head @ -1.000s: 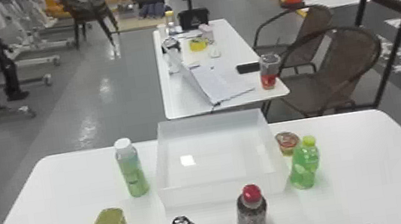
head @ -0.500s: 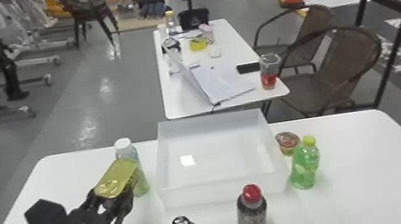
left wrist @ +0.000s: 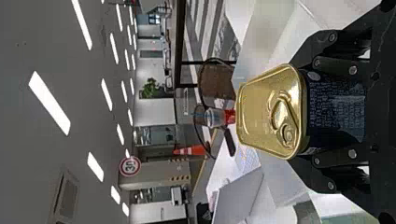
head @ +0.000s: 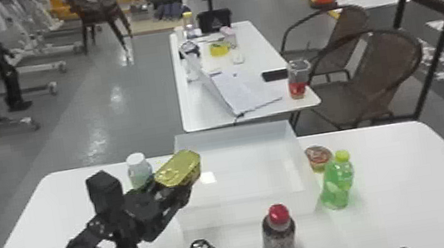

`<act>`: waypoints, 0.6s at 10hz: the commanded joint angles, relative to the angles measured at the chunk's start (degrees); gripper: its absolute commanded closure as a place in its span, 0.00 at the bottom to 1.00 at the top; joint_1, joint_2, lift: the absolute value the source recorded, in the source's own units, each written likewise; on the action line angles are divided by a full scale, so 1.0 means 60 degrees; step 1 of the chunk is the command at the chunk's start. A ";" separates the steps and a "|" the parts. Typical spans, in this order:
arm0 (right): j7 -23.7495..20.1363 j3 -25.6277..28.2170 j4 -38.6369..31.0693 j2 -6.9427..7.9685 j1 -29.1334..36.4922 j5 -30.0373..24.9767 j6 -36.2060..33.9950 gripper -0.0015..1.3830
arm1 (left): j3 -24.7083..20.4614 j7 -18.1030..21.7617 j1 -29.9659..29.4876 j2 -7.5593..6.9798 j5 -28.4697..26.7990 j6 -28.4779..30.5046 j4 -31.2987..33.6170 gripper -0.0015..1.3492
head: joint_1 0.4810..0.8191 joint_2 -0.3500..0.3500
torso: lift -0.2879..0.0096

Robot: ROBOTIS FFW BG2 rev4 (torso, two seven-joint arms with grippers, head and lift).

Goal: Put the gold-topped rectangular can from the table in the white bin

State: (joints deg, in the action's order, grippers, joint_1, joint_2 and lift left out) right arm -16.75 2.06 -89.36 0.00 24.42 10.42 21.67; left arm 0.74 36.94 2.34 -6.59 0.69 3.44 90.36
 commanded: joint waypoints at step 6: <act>-0.0020 -0.0080 0.0186 0.0009 -0.0159 0.0094 0.0064 0.08 | 0.0652 0.0758 0.2070 0.0249 -0.0423 -0.1188 -0.3663 0.64 | 0.20 0.50 | 0.63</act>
State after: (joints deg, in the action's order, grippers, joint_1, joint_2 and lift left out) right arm -16.88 1.59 -88.26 0.00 23.55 10.98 22.07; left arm 5.00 41.48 14.19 -5.23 -1.08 -2.40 69.43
